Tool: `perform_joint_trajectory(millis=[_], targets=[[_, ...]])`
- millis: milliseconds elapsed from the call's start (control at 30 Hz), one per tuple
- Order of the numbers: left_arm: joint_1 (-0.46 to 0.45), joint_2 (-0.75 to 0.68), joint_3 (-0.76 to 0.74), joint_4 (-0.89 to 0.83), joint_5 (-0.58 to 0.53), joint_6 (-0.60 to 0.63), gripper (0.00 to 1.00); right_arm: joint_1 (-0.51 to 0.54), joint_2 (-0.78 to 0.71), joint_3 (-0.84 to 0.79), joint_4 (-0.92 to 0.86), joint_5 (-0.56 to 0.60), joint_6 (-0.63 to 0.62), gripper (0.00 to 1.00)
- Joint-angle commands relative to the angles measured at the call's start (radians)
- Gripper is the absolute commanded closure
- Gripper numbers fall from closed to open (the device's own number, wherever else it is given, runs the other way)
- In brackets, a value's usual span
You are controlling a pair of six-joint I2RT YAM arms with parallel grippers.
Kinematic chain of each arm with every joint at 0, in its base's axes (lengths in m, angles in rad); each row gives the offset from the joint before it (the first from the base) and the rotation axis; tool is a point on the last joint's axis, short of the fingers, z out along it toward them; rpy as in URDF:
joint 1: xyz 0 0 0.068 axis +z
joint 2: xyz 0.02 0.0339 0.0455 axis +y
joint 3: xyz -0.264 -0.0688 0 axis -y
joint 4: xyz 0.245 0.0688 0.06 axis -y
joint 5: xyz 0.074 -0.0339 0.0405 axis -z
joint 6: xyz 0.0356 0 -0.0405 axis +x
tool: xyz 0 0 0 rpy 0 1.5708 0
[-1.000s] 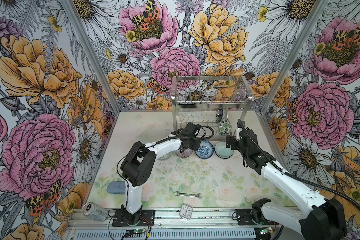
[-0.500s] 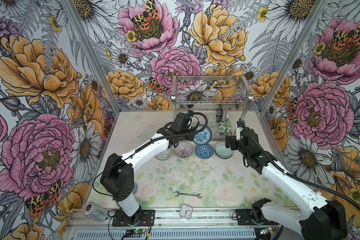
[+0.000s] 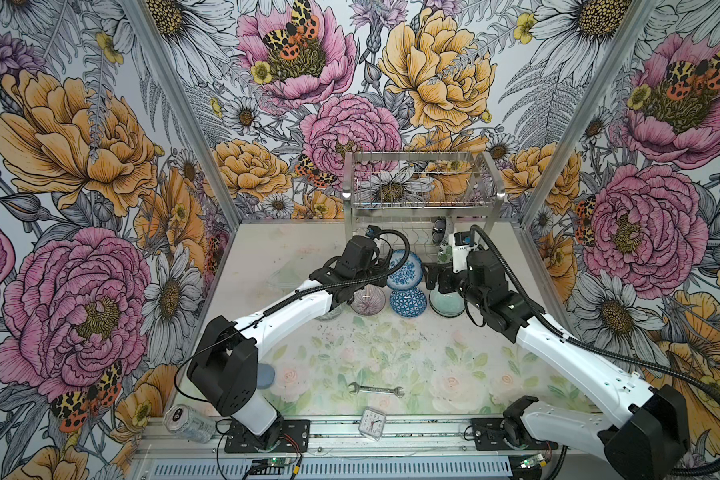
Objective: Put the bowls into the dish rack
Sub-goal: 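Move the right gripper to the held bowl and grasp its rim, then open and withdraw the left gripper while the right gripper lifts the bowl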
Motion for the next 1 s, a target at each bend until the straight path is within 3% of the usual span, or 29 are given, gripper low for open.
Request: perform_joint_trajectory(millis=[0, 133, 233, 500, 667, 700, 800, 833, 867, 967], targets=[[-0.012, -0.043, -0.002, 0.115, -0.018, -0.03, 1.0, 0.016, 0.069, 0.037, 0.061, -0.045, 0.08, 0.04], [-0.018, -0.063, -0.009, 0.115, -0.016, -0.031, 1.0, 0.025, 0.137, 0.046, 0.097, -0.02, 0.145, 0.14], [-0.02, -0.092, -0.035, 0.134, -0.018, -0.037, 1.0, 0.028, 0.165, 0.048, 0.119, 0.001, 0.171, 0.32], [-0.024, -0.119, -0.072, 0.17, 0.011, -0.053, 1.0, 0.045, 0.175, 0.042, 0.161, -0.008, 0.194, 1.0], [-0.026, -0.12, -0.067, 0.148, 0.024, -0.051, 1.0, 0.049, 0.157, 0.042, 0.148, 0.023, 0.165, 1.0], [-0.026, -0.126, -0.058, 0.127, 0.02, -0.044, 0.95, 0.05, 0.15, 0.047, 0.136, 0.037, 0.149, 1.0], [-0.026, -0.161, -0.035, 0.042, 0.001, 0.003, 0.27, 0.049, 0.129, 0.057, 0.115, 0.1, 0.087, 1.0], [-0.025, -0.176, -0.026, 0.008, -0.011, 0.022, 0.1, 0.049, 0.126, 0.061, 0.109, 0.124, 0.066, 1.0], [-0.023, -0.194, -0.015, -0.038, -0.026, 0.042, 0.02, 0.05, 0.127, 0.068, 0.098, 0.153, 0.042, 1.0], [0.004, -0.244, 0.028, -0.19, -0.033, 0.107, 0.01, 0.056, 0.139, 0.1, 0.068, 0.244, -0.027, 1.0]])
